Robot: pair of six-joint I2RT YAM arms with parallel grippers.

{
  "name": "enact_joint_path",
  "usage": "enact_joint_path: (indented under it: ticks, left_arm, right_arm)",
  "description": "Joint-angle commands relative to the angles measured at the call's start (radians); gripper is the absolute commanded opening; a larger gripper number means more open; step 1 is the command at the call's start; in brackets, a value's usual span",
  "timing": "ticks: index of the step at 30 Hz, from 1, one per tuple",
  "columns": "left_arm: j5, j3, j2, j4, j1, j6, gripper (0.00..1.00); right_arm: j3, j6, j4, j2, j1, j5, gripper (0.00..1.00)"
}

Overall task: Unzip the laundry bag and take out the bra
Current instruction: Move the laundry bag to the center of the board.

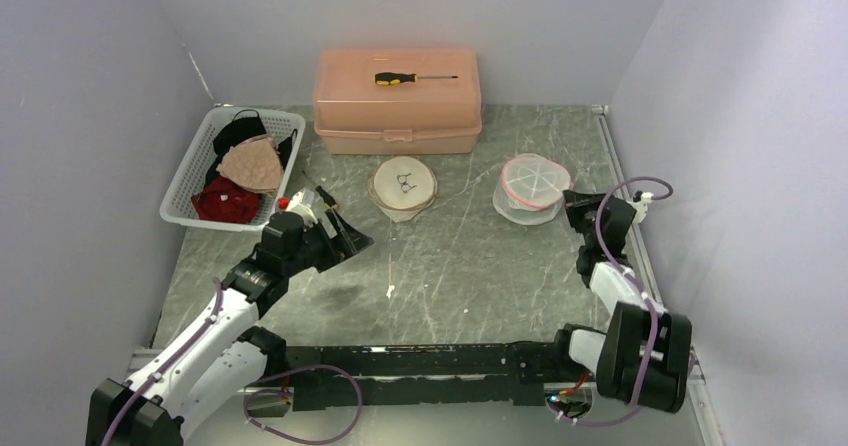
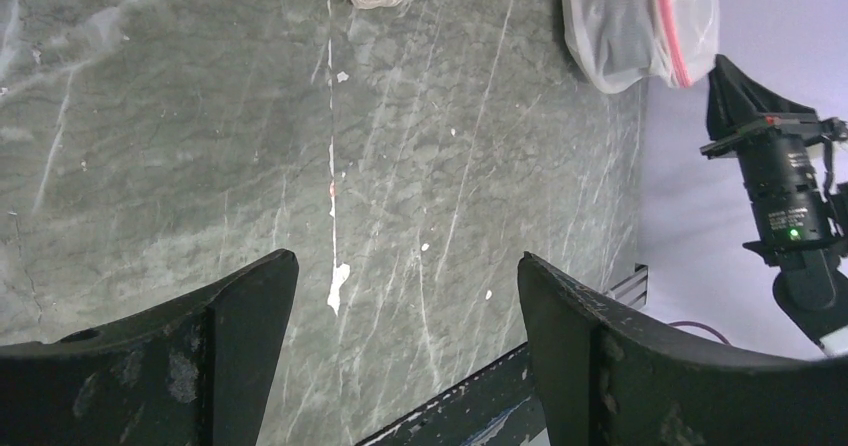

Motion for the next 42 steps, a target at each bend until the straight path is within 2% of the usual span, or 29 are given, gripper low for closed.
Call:
enact_joint_path:
  ticks: [1, 7, 11, 14, 19, 22, 26, 28, 32, 38, 42]
  left_arm:
    - [-0.019, 0.020, -0.014, -0.006, 0.000, 0.002, 0.86]
    - [0.016, 0.042, 0.029, 0.062, 0.000, -0.024, 0.86]
    - [0.079, 0.044, 0.073, 0.166, -0.001, -0.056, 0.87]
    - [0.129, 0.037, 0.111, 0.282, -0.001, -0.093, 0.89]
    - [0.241, 0.003, 0.248, 0.583, -0.008, -0.258, 0.93]
    - [0.254, 0.009, 0.358, 0.748, -0.064, -0.341, 0.93]
    - [0.126, 0.102, 0.445, 0.677, -0.239, -0.341, 0.93]
    - [0.063, 0.122, 0.477, 0.687, -0.283, -0.385, 0.93]
    - [0.011, 0.109, 0.556, 0.799, -0.304, -0.498, 0.93]
    - [-0.002, 0.212, 0.705, 0.747, -0.357, -0.488, 0.93]
    - [0.028, 0.213, 0.827, 0.877, -0.373, -0.531, 0.91]
  right_arm:
    - [0.006, -0.063, -0.026, -0.183, 0.049, -0.021, 0.00]
    - [0.014, -0.114, -0.171, -0.424, 0.274, 0.092, 0.00]
    - [-0.012, -0.093, -0.223, -0.526, 0.407, 0.076, 0.00]
    - [-0.012, -0.098, -0.251, -0.587, 0.462, 0.020, 0.00]
    - [0.008, -0.120, -0.294, -0.671, 0.480, -0.058, 0.00]
    - [0.011, -0.128, -0.303, -0.699, 0.480, -0.073, 0.00]
    - [-0.010, -0.128, -0.298, -0.729, 0.480, -0.085, 0.00]
    - [-0.030, -0.126, -0.288, -0.744, 0.481, -0.093, 0.00]
    - [-0.060, -0.127, -0.282, -0.764, 0.481, -0.113, 0.00]
    - [-0.088, -0.126, -0.297, -0.788, 0.481, -0.129, 0.00]
    - [-0.099, -0.128, -0.306, -0.794, 0.481, -0.136, 0.00]
